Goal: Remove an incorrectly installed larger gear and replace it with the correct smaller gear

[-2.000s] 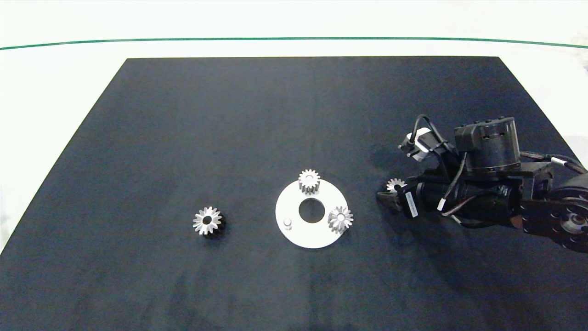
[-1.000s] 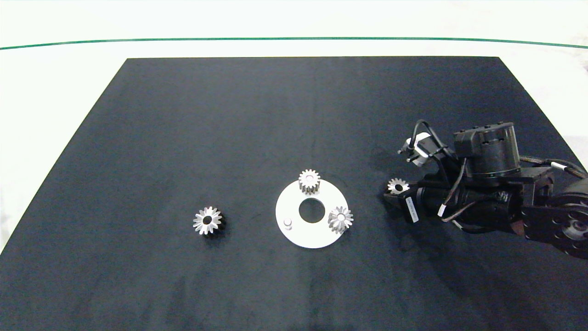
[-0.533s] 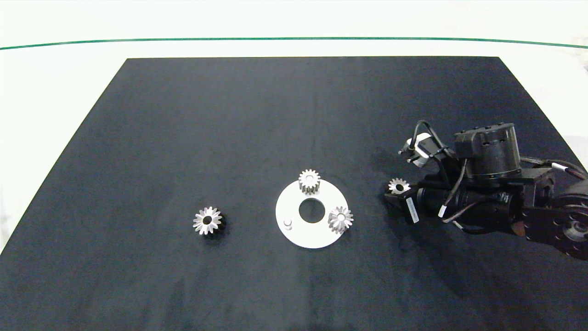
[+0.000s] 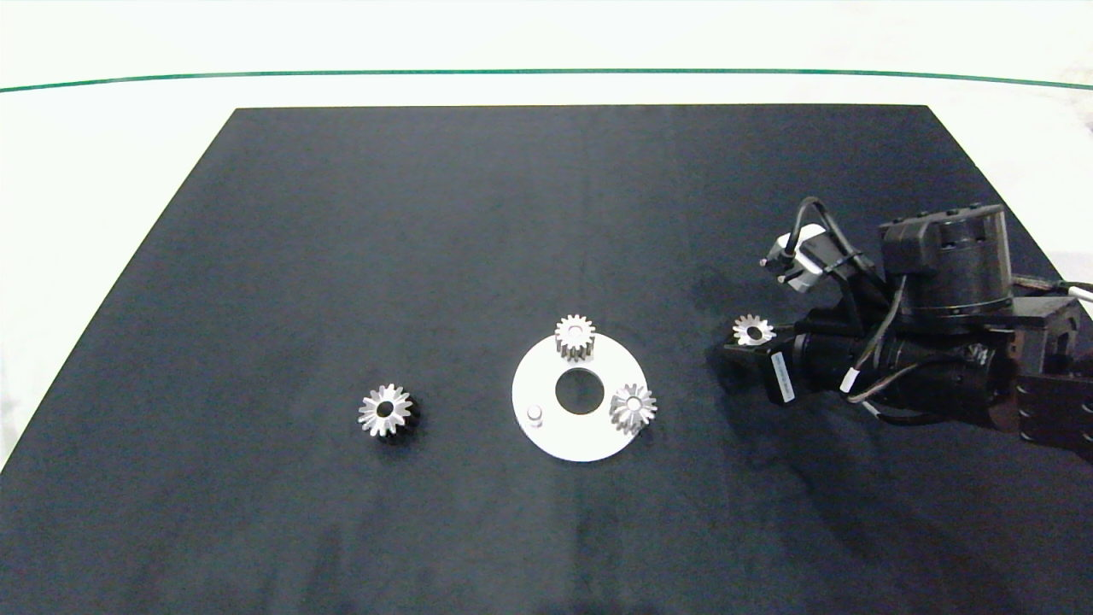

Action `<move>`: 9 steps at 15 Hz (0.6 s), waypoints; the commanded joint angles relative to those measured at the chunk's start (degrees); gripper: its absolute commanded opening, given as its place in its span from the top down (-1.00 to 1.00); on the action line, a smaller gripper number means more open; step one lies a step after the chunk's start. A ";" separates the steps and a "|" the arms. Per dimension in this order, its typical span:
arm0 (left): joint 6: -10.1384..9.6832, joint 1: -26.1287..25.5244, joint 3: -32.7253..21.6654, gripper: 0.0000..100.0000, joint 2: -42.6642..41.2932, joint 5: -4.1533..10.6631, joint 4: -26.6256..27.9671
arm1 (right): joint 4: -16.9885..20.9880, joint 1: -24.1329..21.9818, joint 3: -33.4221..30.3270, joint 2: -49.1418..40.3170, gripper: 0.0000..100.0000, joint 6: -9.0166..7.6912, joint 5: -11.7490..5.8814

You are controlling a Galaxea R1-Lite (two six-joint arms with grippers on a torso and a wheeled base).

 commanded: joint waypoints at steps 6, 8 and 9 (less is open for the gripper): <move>-0.01 2.65 -0.52 -1.00 -6.85 0.18 0.17 | 18.33 13.58 -16.66 -6.54 0.56 -0.33 -2.86; 0.08 3.97 -1.22 -1.00 -8.88 0.36 0.08 | 19.91 19.11 -18.68 -4.87 0.56 -0.33 -5.06; 0.08 5.11 -1.31 -1.00 -9.76 0.36 0.08 | 19.91 20.87 -18.85 -3.72 0.56 -0.33 -5.68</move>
